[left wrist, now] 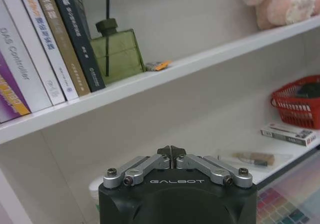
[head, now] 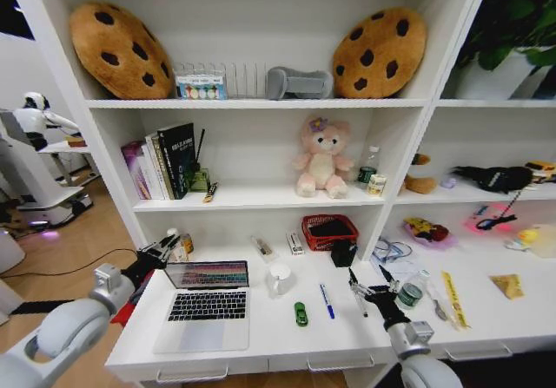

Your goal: Organize the objects on the table.

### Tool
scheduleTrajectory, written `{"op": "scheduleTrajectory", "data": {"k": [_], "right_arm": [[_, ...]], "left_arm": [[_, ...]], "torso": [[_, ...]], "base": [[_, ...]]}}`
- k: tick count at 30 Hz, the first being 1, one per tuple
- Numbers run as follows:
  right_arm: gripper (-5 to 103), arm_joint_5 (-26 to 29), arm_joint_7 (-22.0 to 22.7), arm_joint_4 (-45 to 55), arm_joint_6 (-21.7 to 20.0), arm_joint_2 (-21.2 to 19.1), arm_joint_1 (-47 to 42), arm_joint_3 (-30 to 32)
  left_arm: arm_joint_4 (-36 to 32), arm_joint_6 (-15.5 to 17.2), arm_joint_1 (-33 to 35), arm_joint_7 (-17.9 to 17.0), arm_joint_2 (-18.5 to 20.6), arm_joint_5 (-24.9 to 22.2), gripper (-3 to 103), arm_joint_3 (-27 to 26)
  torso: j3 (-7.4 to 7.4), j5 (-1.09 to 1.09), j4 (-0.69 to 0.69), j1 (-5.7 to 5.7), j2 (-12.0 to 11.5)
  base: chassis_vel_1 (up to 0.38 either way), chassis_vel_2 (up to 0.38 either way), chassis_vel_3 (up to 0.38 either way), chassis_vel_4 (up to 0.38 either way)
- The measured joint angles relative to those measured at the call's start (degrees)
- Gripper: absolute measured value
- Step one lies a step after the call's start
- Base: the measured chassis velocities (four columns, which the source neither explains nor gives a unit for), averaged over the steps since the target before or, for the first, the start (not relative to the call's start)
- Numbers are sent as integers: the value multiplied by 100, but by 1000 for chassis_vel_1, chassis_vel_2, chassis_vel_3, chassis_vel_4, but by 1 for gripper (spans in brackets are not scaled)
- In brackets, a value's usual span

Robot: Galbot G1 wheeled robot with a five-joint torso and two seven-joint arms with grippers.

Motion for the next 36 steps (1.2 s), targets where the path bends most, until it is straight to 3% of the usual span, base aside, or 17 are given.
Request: {"op": "scheduleTrajectory", "data": {"k": [1,2,4,6,7,8,9,10,12,13,15,22,29,36], "right_arm": [[100,-40,4,36,3,31,-47,4],[100,-40,4,36,3,31,-47,4],[100,-74,15,76,5,128,-99,29],[100,-82,21,89,5,159,-106,34],[100,-115,30,147,5,239,-151,40],[100,-157,34,196,11,300,-213,49],[100,-157,34,196,11,300,-213,49],[100,-189,36,219,23,338,-261,59],[100,-220,37,254,41,382,-332,80],[100,-220,37,254,41,382,-332,80],[100,-227,39,301,62,409,-409,116],[100,-227,54,323,75,428,-415,108],[100,-235,86,335,57,465,-344,1],[100,-311,104,330,57,524,-357,-59]], "left_arm": [[77,19,-78,32,329,-179,1,139],[77,19,-78,32,329,-179,1,139],[338,24,-449,84,1136,-521,0,829],[417,34,-671,85,1269,-592,0,1135],[658,102,-1627,71,1447,-808,0,2106],[864,202,-2720,62,1460,-1016,0,3149],[864,202,-2720,62,1460,-1016,0,3149],[1005,256,-3451,57,1427,-1132,0,3803],[1169,332,-4378,48,1334,-1278,0,4560],[1169,332,-4378,48,1334,-1278,0,4560],[1269,413,-5099,18,1235,-1423,0,5229],[1218,420,-4935,32,1320,-1310,0,5349],[892,226,-3463,173,1774,-917,0,4332],[558,109,-3091,82,2028,-778,0,4150]], "torso": [[0,-4,2,0,0],[0,-4,2,0,0],[0,0,1,0,0],[0,-1,1,0,0],[0,2,1,-1,0],[0,-2,2,-1,0],[0,-2,2,-1,0],[0,-2,0,-1,0],[0,2,-1,0,0],[0,2,-1,0,0],[1,0,-2,0,0],[0,-1,0,-2,0],[-1,1,1,-2,0],[0,3,0,-2,0]], "base": [[0,0,0,0],[0,0,0,0],[0,0,0,0],[0,0,0,0],[0,0,0,0],[0,0,0,0],[0,0,0,0],[0,0,0,0],[0,0,0,0],[0,0,0,0],[0,0,0,0],[0,0,0,0],[0,0,0,0],[0,0,0,0]]}}
